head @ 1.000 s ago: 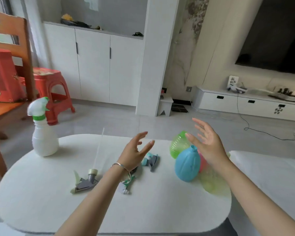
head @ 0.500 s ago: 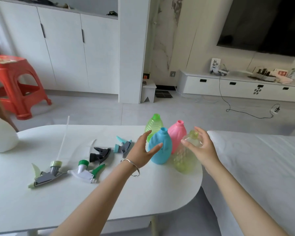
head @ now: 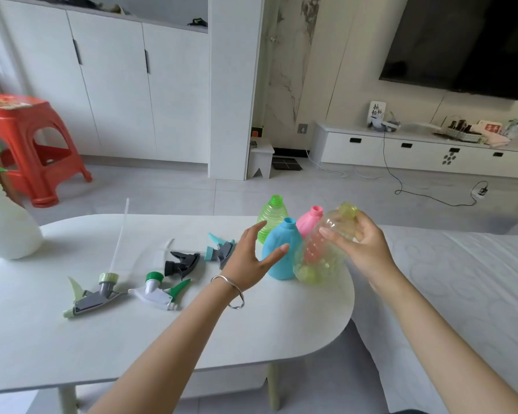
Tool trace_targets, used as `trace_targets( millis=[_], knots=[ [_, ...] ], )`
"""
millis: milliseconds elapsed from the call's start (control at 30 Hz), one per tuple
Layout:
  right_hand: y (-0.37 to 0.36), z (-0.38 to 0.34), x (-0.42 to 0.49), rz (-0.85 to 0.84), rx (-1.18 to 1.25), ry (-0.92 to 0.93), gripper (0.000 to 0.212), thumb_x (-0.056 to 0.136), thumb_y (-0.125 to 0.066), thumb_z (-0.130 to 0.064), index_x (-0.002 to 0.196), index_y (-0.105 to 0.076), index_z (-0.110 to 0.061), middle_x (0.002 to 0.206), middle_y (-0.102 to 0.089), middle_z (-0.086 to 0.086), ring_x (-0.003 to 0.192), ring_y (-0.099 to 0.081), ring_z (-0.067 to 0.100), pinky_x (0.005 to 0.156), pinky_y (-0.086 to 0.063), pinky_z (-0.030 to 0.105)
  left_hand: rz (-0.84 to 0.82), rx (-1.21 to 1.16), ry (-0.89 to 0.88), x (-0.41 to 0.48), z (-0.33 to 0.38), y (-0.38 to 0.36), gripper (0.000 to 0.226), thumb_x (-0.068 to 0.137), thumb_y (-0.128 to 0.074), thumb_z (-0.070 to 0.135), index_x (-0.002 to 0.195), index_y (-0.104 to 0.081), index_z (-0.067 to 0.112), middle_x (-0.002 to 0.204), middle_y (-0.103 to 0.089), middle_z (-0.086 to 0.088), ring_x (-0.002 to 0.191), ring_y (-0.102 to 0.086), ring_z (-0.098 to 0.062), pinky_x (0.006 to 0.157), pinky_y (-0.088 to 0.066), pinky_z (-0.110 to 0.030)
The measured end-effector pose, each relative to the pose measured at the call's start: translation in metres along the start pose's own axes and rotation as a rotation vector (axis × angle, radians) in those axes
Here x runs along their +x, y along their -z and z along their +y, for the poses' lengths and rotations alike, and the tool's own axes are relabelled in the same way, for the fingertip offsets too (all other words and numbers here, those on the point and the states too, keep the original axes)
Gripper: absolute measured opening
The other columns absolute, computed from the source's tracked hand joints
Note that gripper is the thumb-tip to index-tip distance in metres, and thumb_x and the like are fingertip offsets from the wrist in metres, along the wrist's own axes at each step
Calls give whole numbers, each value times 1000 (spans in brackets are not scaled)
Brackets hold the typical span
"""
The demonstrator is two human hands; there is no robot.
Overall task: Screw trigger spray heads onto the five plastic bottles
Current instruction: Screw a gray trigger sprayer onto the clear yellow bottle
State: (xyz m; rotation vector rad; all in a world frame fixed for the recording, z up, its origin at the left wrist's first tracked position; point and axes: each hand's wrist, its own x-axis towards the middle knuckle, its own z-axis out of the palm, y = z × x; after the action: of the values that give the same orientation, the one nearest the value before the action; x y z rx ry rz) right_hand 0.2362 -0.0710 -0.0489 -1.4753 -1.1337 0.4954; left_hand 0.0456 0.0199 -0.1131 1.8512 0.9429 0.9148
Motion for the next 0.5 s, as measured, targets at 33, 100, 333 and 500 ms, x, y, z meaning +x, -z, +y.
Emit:
trace_targets(
  millis=[33, 100, 333, 500],
  knots=[
    [-5, -11, -2, -19, 56, 3, 40, 69, -81, -26, 103, -62, -34, 105, -69, -16, 104, -63, 4, 105, -43, 42, 4, -18, -3, -3, 2, 5, 73, 81, -66, 47, 142, -33, 24, 146, -38, 3, 133, -40, -15, 108, -34, -31],
    [-20, -29, -5, -74, 166, -8, 44, 63, -80, -33, 104, -63, -27, 109, -69, -8, 107, -63, 11, 104, -44, 41, -1, -56, -8, -10, 7, 19, 76, 78, -67, 50, 141, -34, 27, 145, -38, 7, 130, -42, -13, 103, -35, -25],
    [-104, -57, -14, -261, 332, -92, 49, 78, -72, -20, 124, -56, -14, 115, -66, -4, 99, -65, 3, 94, -48, 29, -82, -53, -47, -31, 9, 92, 68, 68, -82, 39, 127, -48, 32, 116, -61, 18, 98, -58, 15, 76, -42, 1],
    [-173, -58, -16, -396, 374, -117, 29, 79, -72, -18, 106, -62, -23, 107, -65, -8, 102, -62, 8, 93, -50, 29, -8, 48, 28, -51, -21, 157, 64, 64, -83, 45, 120, -56, 29, 111, -66, 16, 98, -62, 6, 80, -45, -8]
  ],
)
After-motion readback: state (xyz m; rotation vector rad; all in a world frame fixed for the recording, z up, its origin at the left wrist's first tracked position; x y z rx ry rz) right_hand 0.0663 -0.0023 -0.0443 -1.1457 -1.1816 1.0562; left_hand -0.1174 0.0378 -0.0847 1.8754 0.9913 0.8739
